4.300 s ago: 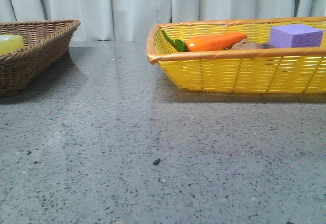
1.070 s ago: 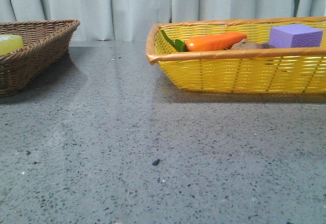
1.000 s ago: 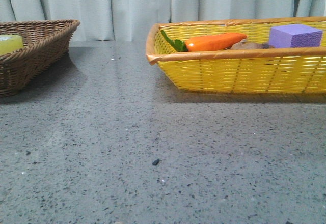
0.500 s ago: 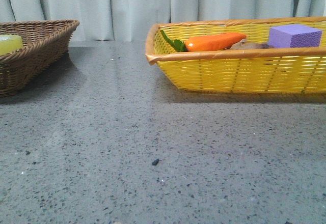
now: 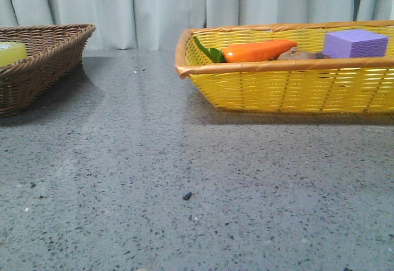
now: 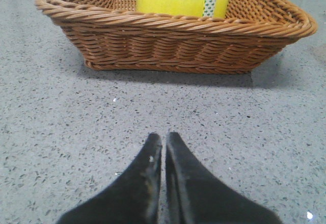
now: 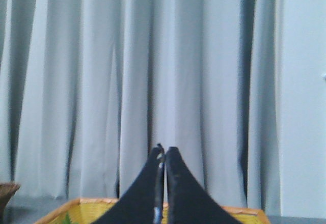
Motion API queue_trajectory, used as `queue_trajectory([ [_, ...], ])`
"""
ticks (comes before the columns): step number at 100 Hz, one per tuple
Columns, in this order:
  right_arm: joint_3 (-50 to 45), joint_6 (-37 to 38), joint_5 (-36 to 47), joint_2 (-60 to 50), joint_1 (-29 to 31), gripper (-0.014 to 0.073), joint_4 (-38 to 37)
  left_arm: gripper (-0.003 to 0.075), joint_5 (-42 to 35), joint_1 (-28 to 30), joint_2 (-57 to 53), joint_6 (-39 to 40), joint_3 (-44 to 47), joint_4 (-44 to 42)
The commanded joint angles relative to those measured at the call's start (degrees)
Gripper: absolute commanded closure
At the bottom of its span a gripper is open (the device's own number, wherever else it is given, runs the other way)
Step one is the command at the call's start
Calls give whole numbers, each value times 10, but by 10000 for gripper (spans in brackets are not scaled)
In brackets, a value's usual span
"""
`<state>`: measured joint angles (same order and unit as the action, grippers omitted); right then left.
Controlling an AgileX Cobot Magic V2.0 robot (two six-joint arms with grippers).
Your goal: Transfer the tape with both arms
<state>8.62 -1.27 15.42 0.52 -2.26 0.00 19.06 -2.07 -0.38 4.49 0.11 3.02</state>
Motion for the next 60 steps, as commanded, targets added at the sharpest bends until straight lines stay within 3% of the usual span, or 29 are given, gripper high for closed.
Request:
queue_trajectory([
  [1,-16,-11,88,-7,34,660,38,741,-26,1,-17,4,6,5],
  [24,-84,-8,57,-22,121,660,56,741,-26,1,-17,4,6,5],
  [60,-104,-8,-226,-22,141,660,42,741,-26,1,-17,4,6,5],
])
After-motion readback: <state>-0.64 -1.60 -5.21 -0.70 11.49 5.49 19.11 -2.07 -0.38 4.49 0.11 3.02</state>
